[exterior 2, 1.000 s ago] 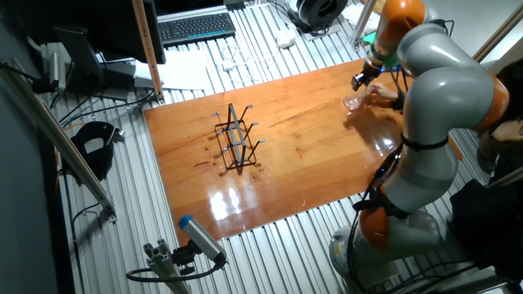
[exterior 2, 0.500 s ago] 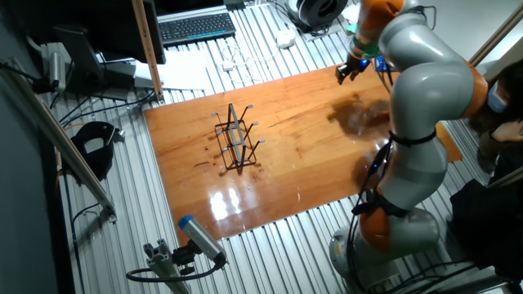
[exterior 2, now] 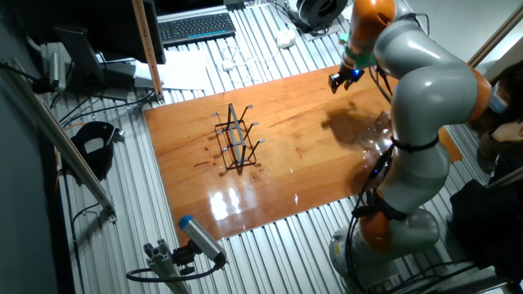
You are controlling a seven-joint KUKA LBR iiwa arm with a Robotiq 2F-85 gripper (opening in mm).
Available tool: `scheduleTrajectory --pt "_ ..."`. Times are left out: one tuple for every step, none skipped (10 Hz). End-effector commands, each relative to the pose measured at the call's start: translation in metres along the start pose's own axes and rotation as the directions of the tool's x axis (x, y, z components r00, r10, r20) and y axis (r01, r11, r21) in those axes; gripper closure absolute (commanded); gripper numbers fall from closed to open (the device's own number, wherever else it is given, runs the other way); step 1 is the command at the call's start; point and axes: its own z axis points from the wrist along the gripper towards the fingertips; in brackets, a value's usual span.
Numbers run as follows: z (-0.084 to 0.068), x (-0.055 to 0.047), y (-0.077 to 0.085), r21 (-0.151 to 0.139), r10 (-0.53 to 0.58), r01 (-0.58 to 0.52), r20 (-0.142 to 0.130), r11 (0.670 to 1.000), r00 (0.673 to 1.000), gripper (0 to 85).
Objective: Put the cup on the cup rack
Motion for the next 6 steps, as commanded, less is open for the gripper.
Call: scheduleTrajectory --pt "0.002 0.033 0.002 0.007 0.003 -0.003 0.003 1.000 1.000 34.0" --pt "0.002 0.057 0.003 0.042 -0.003 0.002 0.010 0.999 1.000 34.0" --pt "0.000 0.069 -0.004 0.059 -0.031 0.031 0.004 0.998 0.999 34.0" --pt "0.001 0.078 -0.015 0.058 -0.047 0.047 0.008 0.997 0.999 34.0" --pt "0.003 0.085 -0.027 0.072 -0.066 0.065 0.012 0.995 0.998 34.0" --pt "0.003 0.089 -0.041 0.113 -0.095 0.093 0.015 0.989 0.995 34.0"
